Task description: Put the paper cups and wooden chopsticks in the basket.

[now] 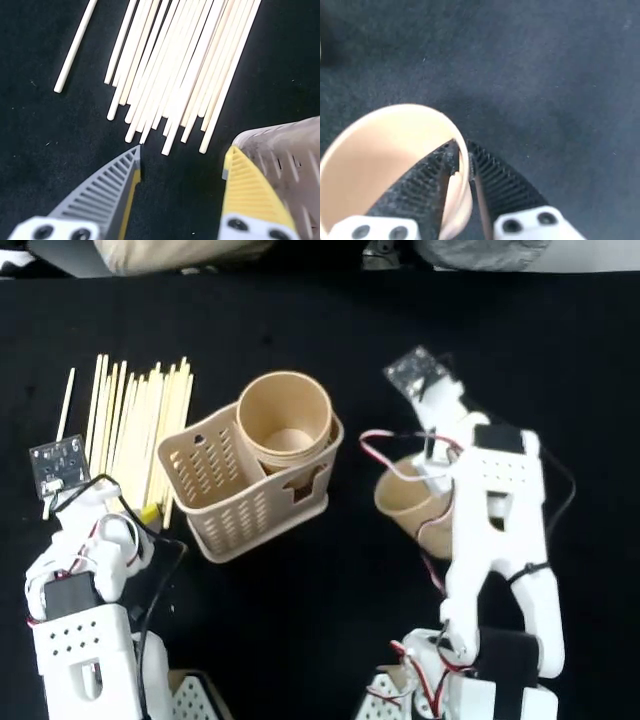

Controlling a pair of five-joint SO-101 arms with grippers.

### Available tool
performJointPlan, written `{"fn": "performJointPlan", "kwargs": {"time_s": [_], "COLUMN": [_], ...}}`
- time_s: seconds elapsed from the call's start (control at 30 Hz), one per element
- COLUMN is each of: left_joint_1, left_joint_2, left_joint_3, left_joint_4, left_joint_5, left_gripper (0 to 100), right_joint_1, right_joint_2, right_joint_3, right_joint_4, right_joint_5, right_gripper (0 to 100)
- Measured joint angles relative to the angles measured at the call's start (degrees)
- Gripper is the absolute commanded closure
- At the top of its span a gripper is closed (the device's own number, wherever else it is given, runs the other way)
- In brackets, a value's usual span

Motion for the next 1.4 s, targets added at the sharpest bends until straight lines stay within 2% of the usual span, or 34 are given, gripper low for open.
{"fn": "performJointPlan", "kwargs": {"time_s": [0.23,0.57,0.67,0.8,0.93,1.1,1.4], "left_joint_1": [0.0,0.0,0.0,0.0,0.0,0.0,0.0], "left_joint_2": [0.0,0.0,0.0,0.0,0.0,0.0,0.0], "left_joint_3": [0.0,0.0,0.0,0.0,0.0,0.0,0.0], "left_joint_4": [0.0,0.0,0.0,0.0,0.0,0.0,0.0], "left_joint_5": [0.0,0.0,0.0,0.0,0.0,0.0,0.0], "left_gripper": [74,74,74,74,74,74,74], "right_joint_1": [0.0,-0.7,-4.6,-13.3,-22.6,-31.6,-33.2], "right_joint_2": [0.0,0.0,0.0,0.0,-0.1,-0.4,-0.4], "right_joint_3": [-15.8,-40.5,-49.6,-62.3,-73.0,-75.7,-69.9], "right_joint_4": [10.9,25.4,29.9,36.1,37.1,35.9,33.4], "right_joint_5": [-9.8,-18.0,-19.2,-22.3,-26.6,-29.0,-30.9], "right_gripper": [98.8,98.8,98.8,98.8,98.8,98.8,98.8]}}
